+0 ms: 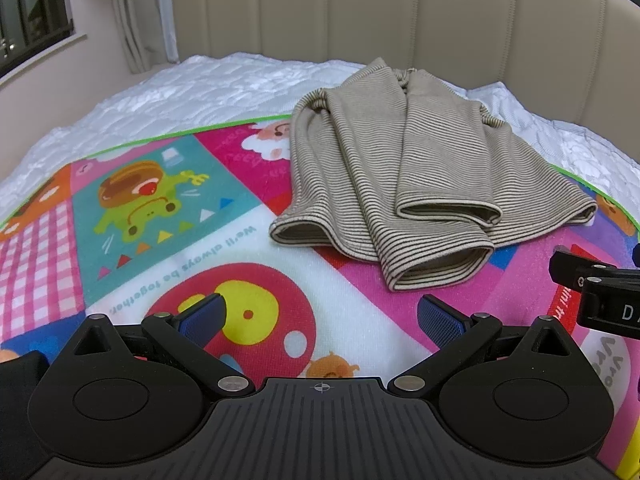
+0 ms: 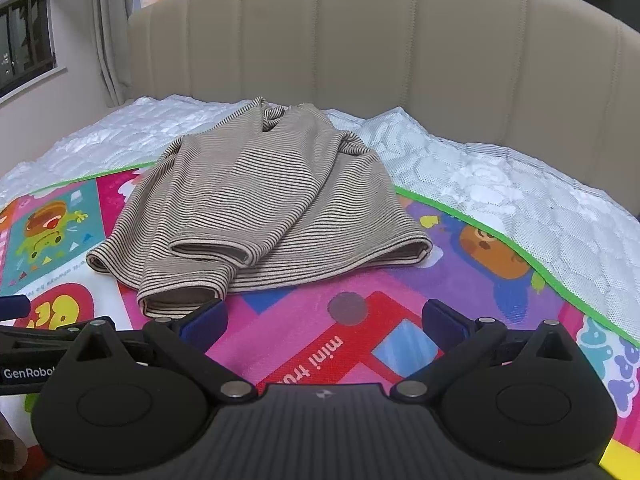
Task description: Fold clothes
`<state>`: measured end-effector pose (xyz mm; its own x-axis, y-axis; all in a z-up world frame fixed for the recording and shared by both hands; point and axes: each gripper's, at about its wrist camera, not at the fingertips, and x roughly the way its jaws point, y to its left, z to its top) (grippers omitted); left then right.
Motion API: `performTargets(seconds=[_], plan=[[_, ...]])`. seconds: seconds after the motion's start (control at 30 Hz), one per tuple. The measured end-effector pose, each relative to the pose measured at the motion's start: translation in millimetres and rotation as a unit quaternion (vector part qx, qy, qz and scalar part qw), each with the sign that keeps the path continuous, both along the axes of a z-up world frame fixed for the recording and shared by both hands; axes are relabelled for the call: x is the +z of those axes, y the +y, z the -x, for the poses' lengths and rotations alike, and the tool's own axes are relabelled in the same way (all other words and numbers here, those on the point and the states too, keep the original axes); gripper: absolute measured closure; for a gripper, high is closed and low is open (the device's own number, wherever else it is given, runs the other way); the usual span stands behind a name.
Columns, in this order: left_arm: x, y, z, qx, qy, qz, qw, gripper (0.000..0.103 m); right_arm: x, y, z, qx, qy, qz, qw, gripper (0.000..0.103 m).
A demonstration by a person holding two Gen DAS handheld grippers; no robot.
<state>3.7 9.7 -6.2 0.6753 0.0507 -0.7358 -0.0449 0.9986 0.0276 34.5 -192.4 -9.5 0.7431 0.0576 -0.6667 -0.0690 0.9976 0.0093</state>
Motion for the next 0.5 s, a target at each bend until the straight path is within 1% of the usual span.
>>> performTargets(seconds=[0.17,0.3,0.5], plan=[[0,2,-1,0.001,0.002,0.009,1.0,0.0,-3,0,0,-0.002,0.003,0.003,1.0,0.0],[0,5,-5,-0.001,0.006,0.023,0.9997,0.0,-3,-1,-1,-0.005,0.006,0.008,1.0,0.0],[3,6,-31,-0.019,0.006,0.039,0.999,0.0,5,-4,-7,-0.006,-0.005,0.001,1.0,0.0]])
